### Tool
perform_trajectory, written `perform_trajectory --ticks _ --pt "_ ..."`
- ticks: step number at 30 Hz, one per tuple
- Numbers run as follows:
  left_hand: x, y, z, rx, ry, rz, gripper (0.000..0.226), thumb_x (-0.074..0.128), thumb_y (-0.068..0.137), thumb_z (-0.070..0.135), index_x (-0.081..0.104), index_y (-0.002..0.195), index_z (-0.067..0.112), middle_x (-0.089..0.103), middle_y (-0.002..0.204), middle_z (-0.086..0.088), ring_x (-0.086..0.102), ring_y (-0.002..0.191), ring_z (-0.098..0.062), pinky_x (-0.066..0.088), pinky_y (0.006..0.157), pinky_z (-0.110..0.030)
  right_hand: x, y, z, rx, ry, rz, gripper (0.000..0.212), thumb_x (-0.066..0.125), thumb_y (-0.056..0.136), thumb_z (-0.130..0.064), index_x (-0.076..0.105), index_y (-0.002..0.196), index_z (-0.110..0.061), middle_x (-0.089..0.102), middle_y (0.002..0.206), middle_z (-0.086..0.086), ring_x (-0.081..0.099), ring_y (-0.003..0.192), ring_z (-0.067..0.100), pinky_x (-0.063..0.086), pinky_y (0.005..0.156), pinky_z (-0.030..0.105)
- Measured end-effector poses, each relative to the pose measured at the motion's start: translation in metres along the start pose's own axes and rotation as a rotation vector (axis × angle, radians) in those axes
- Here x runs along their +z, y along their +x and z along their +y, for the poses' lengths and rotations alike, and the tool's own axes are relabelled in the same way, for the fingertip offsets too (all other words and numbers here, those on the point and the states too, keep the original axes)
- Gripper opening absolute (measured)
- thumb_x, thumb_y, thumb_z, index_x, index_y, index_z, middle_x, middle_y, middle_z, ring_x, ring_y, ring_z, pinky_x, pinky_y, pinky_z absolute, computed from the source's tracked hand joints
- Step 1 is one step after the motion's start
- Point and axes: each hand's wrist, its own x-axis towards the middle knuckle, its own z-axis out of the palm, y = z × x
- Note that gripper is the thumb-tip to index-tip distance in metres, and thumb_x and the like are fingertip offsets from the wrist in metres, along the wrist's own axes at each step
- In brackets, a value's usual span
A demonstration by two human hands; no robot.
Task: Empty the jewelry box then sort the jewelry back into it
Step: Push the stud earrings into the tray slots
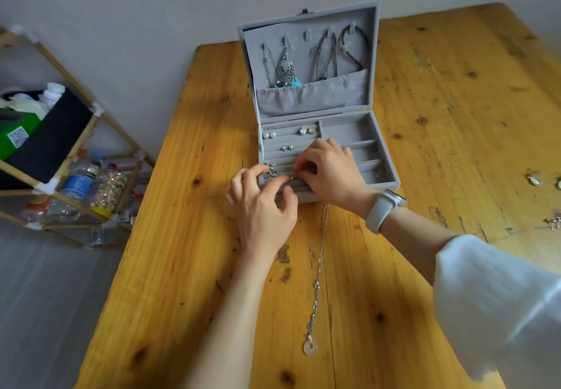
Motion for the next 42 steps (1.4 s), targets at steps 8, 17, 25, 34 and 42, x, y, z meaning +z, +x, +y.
perform_trajectory --ticks 8,17,25,34,42 --pt "-0.001 -0.001 0.0 -0.009 -0.012 -0.006 0.027 0.049 0.075 0.03 0.073 0.083 0.022 0.06 0.107 -0.002 0.041 0.107 -0.023 0.033 0.082 -0.04 -0.006 0.0 0.001 0.016 0.013 -0.086 0.012 0.056 0.085 -0.025 0.067 0.091 -0.026 0.057 0.102 -0.002 0.042 0.104 0.02 0.026 0.084 0.036" --pt "-0.001 -0.001 0.001 0.002 -0.009 0.003 0.025 0.05 0.074 0.028 0.072 0.083 0.021 0.061 0.106 -0.002 0.041 0.106 -0.023 0.032 0.081 -0.038 -0.007 -0.008 0.005 -0.02 0.033 -0.017 0.024 0.049 0.085 -0.017 0.068 0.099 -0.022 0.061 0.1 0.0 0.045 0.098 0.021 0.029 0.084 0.038" --pt "-0.001 -0.001 0.0 0.036 0.028 -0.018 0.027 0.048 0.076 0.026 0.073 0.087 0.025 0.06 0.107 -0.003 0.041 0.107 -0.023 0.032 0.08 -0.038 -0.002 -0.02 0.01 -0.168 -0.106 0.033 0.047 0.027 0.076 -0.023 0.072 0.09 -0.018 0.06 0.086 0.003 0.05 0.087 0.028 0.029 0.072 0.034" --pt "-0.003 0.001 0.001 0.098 0.046 -0.023 0.031 0.048 0.076 0.022 0.072 0.096 0.023 0.061 0.106 -0.006 0.043 0.103 -0.023 0.034 0.076 -0.037 -0.013 -0.033 0.013 -0.202 -0.083 0.018 0.048 0.027 0.077 -0.021 0.068 0.101 -0.017 0.066 0.088 0.002 0.055 0.087 0.027 0.03 0.073 0.031" --pt "-0.006 0.001 0.062 0.152 -0.131 0.003 0.034 0.046 0.082 0.022 0.068 0.106 0.011 0.06 0.107 -0.011 0.053 0.101 -0.028 0.039 0.088 -0.04 -0.074 -0.086 0.047 -0.107 0.029 0.107 0.028 0.046 0.085 -0.012 0.067 0.103 -0.01 0.064 0.097 0.007 0.056 0.09 0.029 0.049 0.078 0.04"
